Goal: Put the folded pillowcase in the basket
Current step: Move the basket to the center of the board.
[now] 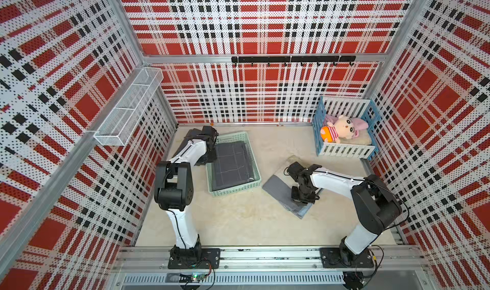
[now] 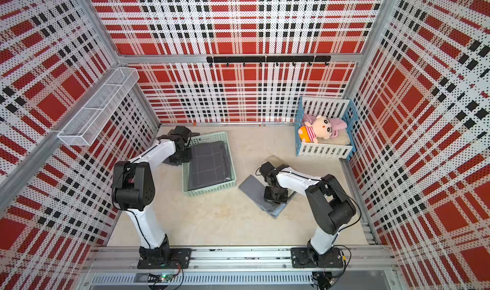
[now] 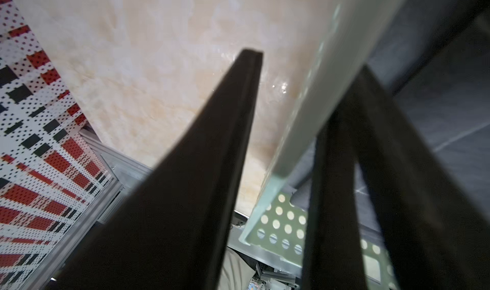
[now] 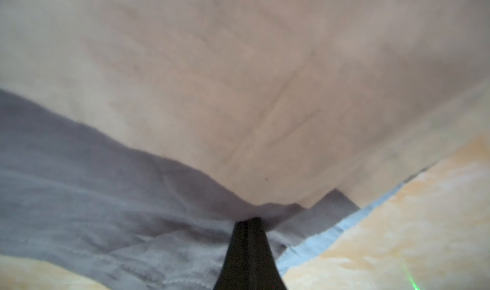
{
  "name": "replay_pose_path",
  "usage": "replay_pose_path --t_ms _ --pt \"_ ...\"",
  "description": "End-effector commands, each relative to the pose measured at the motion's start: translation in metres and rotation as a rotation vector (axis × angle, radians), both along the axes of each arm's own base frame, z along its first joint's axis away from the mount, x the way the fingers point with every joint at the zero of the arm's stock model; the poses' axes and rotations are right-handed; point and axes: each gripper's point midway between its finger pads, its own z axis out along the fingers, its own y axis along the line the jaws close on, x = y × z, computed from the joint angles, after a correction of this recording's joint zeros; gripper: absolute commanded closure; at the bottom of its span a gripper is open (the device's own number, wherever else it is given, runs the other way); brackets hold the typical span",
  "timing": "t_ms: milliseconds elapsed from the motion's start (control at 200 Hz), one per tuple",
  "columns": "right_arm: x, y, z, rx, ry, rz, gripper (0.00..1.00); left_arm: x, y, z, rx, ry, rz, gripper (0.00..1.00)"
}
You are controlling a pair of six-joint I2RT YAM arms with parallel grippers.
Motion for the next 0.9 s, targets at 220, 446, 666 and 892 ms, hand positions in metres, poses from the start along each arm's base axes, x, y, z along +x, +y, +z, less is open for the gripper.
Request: replay_pose_path --t_ms 220,446,666,892 --pt "0.033 -0.072 0.048 -0.255 -0.134 -0.128 1.00 0.016 -0.035 0.078 0.075 -0.172 -0.049 0.58" --pt "0.113 -0.052 0.053 -0.202 -0.235 -0.091 1.00 0.020 -0.164 0.111 -0.032 -0.245 -0.268 0.57" --pt "0.161 -0.004 0.008 -0.070 -0.195 -0.065 1.00 0.014 -0.271 0.101 -0.257 -0.221 -0.403 0.58" --pt "0.116 0.038 -0.019 0.073 -0.116 0.062 1.00 0.014 -0.294 0.093 -0.304 -0.212 -0.421 0.58"
